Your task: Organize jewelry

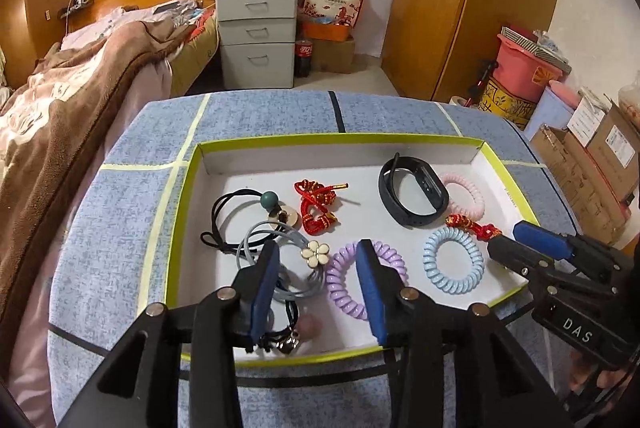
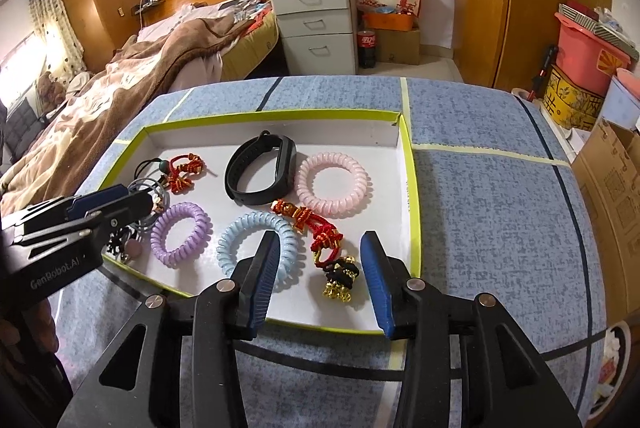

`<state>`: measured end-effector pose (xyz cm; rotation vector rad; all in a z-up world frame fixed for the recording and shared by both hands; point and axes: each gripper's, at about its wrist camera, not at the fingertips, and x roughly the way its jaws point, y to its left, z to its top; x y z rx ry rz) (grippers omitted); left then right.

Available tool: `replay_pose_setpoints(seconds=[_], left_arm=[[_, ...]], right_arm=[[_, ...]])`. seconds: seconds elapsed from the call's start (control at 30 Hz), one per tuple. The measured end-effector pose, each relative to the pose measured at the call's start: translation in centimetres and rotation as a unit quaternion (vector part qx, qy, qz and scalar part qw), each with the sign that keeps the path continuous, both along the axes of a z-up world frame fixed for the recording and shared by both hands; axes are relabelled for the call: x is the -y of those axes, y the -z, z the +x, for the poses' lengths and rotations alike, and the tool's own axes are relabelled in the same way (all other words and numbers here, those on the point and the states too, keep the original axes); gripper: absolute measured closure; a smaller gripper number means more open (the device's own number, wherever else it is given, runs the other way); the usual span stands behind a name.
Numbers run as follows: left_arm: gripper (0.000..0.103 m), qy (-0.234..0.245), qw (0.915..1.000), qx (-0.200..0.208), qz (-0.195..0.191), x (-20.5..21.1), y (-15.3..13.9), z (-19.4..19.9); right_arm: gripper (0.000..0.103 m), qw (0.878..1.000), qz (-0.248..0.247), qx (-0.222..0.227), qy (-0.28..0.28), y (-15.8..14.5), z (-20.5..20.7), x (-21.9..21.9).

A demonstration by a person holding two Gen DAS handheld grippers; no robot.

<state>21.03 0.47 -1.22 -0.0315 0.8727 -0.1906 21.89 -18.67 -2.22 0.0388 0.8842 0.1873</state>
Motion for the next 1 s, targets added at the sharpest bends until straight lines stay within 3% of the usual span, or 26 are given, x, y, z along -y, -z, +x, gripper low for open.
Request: replay_pose_setpoints(seconds=[0.47,0.7,1.0], left_arm=[[0.055,-0.049,0.9983,0.029,0.011,-0.5,-1.9,-4.7],[0.055,-0.09,0.9942,0.04,0.043,-0.7,-2.0,-7.5],[0.055,-0.094,0.9946,0.033,0.028,-0.9,-1.7,-9.8]], right_arm=[[0.06,0.999,0.02,0.042,0.005,-2.6,-4.3,-0.6],[0.059,0.998,0.016,0.064,0.003,-3.3,-7.2,-1.4],[0.058,0.998,0.014,0.067,0.0,-3.0,-8.9,-2.2]])
